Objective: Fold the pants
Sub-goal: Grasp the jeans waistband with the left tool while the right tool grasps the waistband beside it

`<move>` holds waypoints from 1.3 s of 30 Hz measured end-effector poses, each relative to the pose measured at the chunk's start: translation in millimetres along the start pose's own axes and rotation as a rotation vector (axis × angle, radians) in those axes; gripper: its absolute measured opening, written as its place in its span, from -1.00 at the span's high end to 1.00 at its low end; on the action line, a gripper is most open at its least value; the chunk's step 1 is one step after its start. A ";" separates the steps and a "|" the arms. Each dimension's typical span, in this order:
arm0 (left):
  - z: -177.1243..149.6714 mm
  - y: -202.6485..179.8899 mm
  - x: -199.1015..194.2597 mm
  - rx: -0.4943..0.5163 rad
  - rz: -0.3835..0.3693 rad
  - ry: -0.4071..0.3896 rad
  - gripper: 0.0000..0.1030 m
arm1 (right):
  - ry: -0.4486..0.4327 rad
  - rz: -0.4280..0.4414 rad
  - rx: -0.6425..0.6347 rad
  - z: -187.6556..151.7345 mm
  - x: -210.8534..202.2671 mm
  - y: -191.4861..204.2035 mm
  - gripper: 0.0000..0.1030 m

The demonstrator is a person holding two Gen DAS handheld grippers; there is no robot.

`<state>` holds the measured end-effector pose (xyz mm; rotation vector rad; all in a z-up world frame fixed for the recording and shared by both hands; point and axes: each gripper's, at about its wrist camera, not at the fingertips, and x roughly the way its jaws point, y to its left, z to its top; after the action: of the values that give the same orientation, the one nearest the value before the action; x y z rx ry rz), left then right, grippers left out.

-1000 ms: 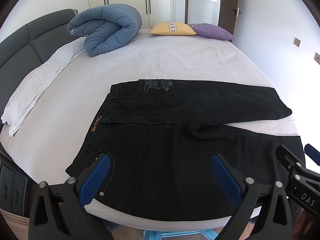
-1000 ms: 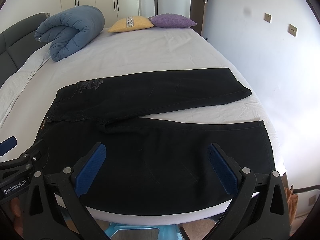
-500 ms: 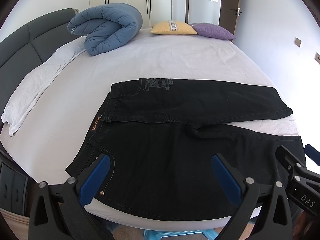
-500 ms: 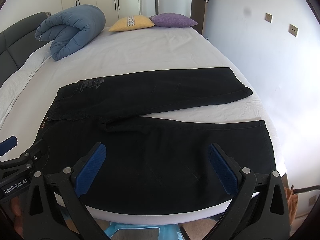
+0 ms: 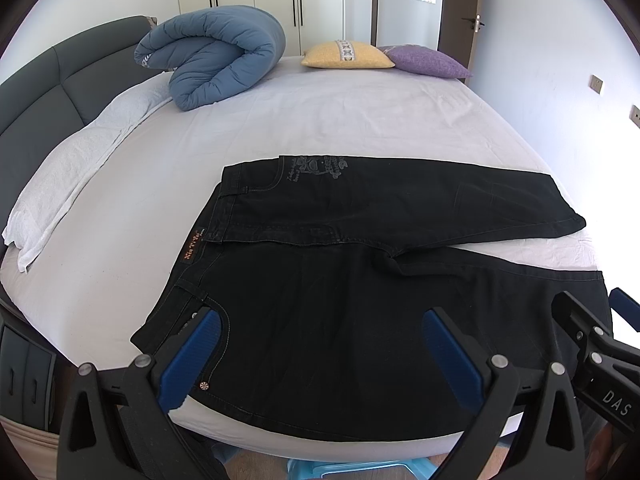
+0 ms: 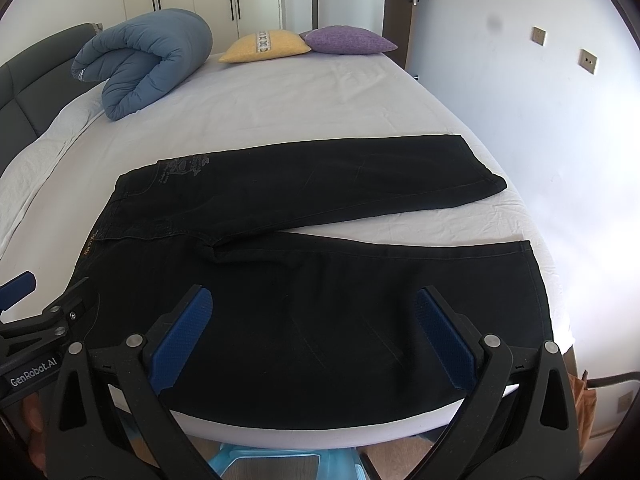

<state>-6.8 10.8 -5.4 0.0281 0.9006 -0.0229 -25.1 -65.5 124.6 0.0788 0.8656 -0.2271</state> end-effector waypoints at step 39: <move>191.2 105.1 215.7 0.277 -0.144 0.135 -1.00 | 0.072 0.528 -0.559 221.4 196.5 56.3 -0.99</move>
<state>280.3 107.6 -54.2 0.2249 1.0282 -0.2828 275.8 -78.9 116.8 -0.2074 0.9225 0.5161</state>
